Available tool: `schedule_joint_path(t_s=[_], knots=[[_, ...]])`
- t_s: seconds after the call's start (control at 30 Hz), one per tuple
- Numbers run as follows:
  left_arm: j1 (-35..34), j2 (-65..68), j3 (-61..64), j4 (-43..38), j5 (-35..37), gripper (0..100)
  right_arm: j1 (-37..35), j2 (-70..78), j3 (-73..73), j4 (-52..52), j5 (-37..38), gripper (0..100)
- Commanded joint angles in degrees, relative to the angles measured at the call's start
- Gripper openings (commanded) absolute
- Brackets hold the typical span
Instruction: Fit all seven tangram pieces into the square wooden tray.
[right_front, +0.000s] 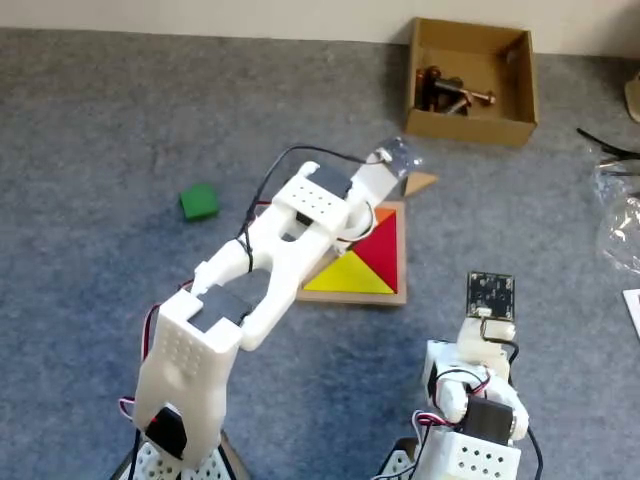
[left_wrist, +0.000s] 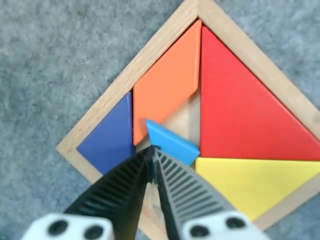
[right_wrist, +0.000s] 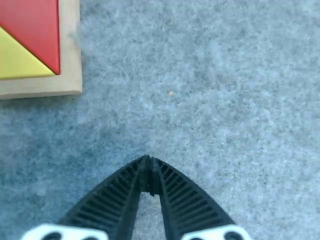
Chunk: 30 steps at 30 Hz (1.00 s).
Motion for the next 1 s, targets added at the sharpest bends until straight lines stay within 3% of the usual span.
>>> schedule_joint_path(t_s=[0.0, 0.67, 0.97], knots=[[-1.6, -2.9, -1.5, -0.3, -0.2, 0, 0.7, -0.6, 6.3, -1.7, -0.4, 1.0], [-2.6, -3.0, -4.7, -0.1, -0.2, 0, 0.7, -0.6, 6.3, -1.7, -0.4, 0.9], [-4.2, -7.8, -9.3, 14.3, -0.2, 0, 0.7, -0.6, 6.3, -1.7, -0.4, 0.9]])
